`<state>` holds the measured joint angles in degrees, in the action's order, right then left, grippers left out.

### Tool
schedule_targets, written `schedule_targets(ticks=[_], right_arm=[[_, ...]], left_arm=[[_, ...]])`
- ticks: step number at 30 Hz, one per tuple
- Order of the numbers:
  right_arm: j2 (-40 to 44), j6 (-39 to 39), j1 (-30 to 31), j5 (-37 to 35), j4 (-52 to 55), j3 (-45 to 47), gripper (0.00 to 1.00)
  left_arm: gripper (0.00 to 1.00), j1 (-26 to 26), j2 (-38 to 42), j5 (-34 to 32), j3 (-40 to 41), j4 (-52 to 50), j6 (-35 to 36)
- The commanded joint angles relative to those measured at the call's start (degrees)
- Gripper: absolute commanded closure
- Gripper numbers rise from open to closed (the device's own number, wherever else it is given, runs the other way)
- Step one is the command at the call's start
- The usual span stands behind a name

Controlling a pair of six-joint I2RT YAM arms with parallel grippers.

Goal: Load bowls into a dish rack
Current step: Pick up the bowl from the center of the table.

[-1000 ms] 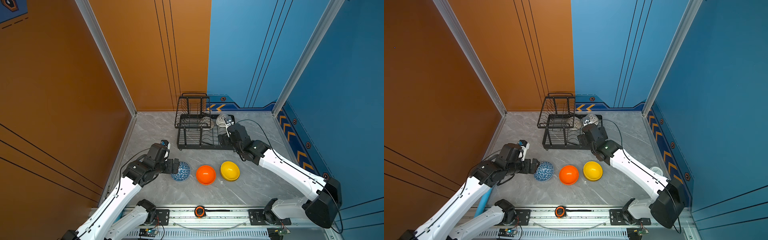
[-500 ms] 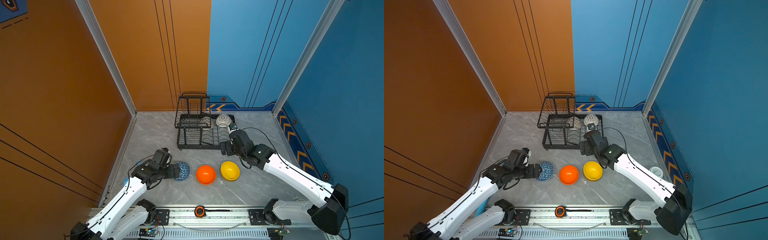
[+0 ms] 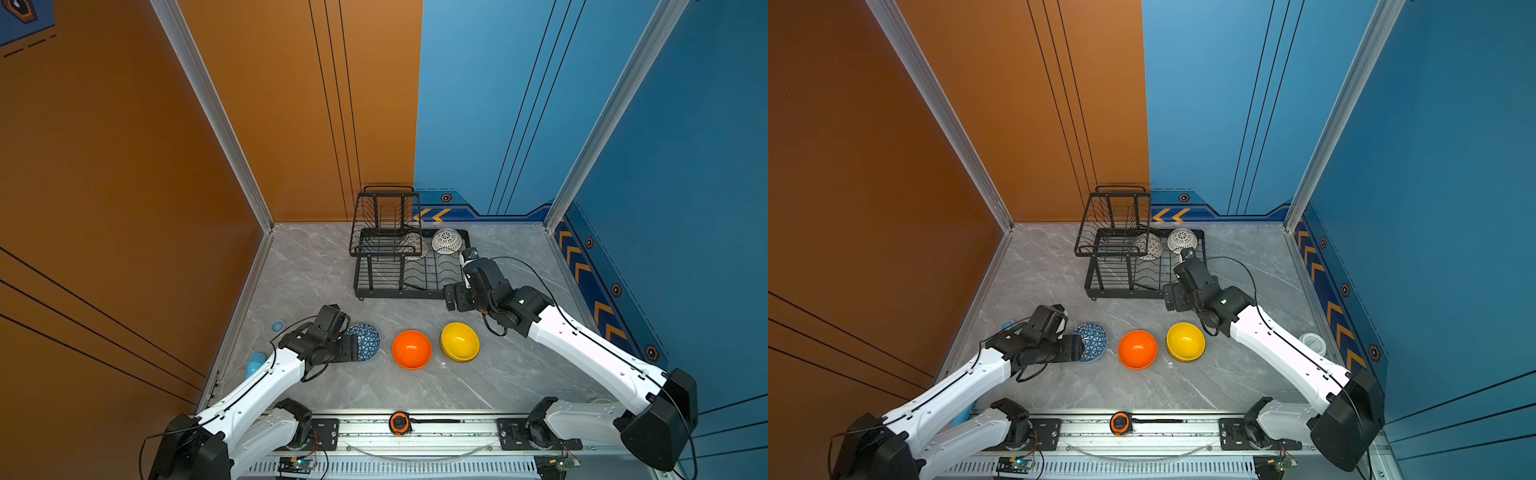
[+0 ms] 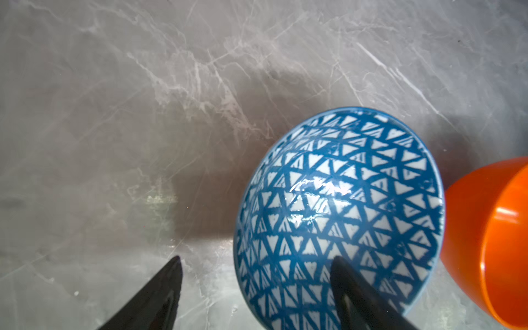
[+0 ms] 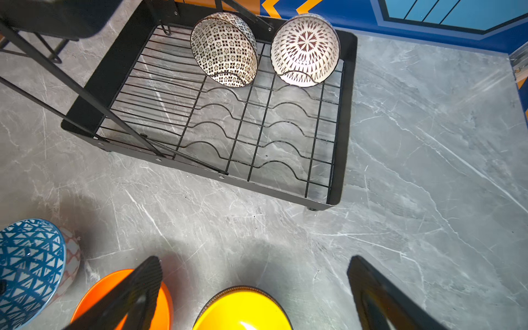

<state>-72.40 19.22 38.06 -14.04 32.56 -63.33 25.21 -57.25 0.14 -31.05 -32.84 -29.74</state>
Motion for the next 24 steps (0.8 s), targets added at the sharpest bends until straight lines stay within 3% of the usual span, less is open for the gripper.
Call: schedule_targets(ticks=[1,14,24], right_arm=[[1.48,0.73,-0.01,1.13,1.02,0.49,0.00],[0.62,-0.42,-0.10,2.47,1.02,-0.84,0.00],[2.82,-0.16,-0.18,2.53,1.09,0.15,0.00]], left_arm=[[0.26,-1.10,-0.63,0.51,1.04,3.50,0.11],[0.50,-2.09,-6.72,3.55,2.15,9.57,0.34],[0.83,-4.00,-10.01,3.87,0.39,8.95,3.12]])
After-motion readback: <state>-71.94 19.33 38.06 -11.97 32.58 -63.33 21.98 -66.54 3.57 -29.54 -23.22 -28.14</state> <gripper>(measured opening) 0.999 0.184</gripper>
